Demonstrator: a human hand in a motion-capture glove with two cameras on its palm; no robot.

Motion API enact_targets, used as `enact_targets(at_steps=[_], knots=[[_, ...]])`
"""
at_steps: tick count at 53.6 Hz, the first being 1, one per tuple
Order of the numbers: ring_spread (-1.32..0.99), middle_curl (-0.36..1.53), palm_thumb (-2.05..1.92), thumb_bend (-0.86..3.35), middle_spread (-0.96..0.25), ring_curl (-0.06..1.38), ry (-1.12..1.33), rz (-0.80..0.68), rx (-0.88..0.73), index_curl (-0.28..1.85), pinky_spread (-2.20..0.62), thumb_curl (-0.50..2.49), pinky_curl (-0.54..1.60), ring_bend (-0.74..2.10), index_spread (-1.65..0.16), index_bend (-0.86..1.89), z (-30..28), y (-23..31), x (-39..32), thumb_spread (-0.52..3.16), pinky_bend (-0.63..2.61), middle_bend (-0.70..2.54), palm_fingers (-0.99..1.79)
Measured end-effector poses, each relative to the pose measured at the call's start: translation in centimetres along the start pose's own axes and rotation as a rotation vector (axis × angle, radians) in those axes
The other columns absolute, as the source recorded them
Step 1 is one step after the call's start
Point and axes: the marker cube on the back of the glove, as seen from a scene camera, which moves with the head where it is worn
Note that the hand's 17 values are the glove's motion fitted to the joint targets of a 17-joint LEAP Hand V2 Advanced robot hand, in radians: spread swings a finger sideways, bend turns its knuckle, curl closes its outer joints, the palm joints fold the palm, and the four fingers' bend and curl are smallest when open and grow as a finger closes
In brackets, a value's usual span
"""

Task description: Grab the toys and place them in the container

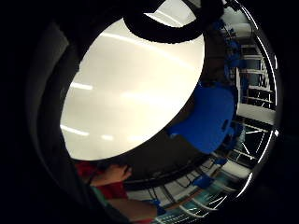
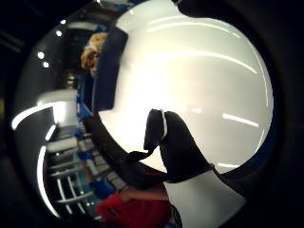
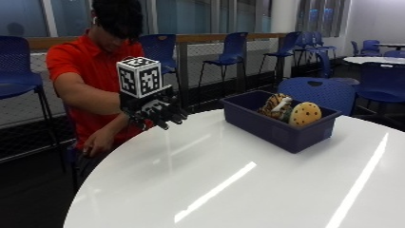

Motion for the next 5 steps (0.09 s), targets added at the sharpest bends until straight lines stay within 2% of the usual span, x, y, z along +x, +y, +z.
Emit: enact_targets(at_steps=[5], knots=[[-0.03, 0.25, 0.04, -0.01, -0.09, 0.26, 0.002, 0.004, 0.007, 0.34, 0.07, 0.32, 0.33, 0.18, -0.37, 0.18, -0.08, 0.08, -0.03, 1.3, 0.61, 0.15, -0.1]])
